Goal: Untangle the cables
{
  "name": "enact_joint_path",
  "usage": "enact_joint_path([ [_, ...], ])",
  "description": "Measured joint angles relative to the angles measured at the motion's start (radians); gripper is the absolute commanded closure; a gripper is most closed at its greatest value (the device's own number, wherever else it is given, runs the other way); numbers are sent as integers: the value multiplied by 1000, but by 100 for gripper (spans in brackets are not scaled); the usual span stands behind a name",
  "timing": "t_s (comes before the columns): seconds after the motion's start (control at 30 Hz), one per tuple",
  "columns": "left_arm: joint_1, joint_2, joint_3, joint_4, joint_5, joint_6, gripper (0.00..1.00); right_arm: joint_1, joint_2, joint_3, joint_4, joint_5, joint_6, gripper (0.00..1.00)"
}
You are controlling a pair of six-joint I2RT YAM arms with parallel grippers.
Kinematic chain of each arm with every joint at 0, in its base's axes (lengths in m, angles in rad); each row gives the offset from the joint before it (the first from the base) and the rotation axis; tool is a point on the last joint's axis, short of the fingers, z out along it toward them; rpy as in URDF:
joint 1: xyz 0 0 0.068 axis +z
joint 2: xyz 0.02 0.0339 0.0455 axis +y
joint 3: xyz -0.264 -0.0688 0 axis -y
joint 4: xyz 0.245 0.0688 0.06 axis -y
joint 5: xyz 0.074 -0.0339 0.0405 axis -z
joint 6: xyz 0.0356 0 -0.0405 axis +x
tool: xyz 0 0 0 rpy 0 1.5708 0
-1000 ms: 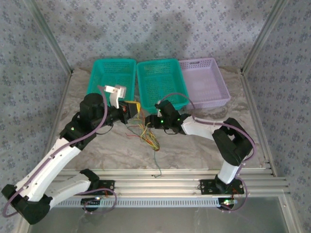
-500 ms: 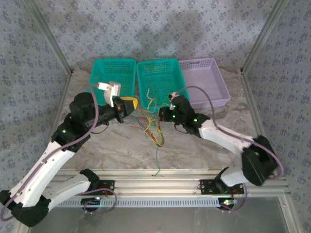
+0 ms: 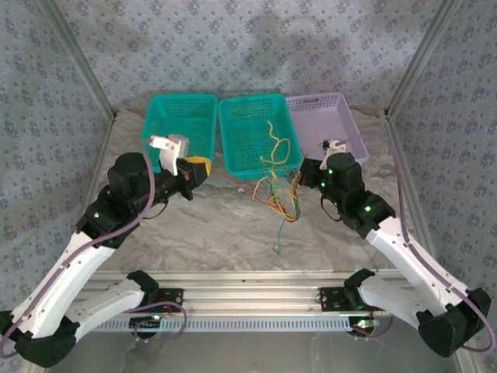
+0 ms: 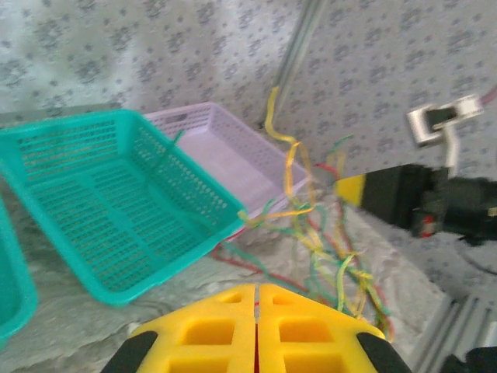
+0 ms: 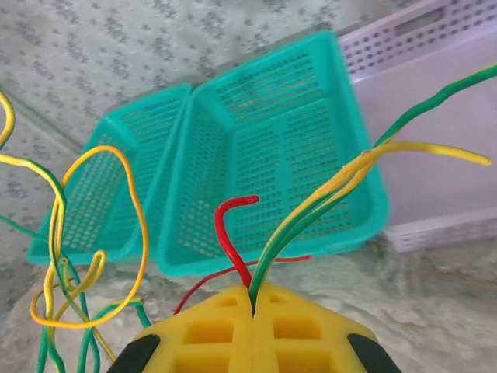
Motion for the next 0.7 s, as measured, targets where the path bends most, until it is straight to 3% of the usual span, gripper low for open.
enact_joint_path([
  [0.23,79,50,-47,-50,-77,1,100,-190,-67,32,-62,53,-3,100],
  [0.7,139,62,-68,-124,-160,-38,100,-243,-136,92,-95,108,-19,100],
])
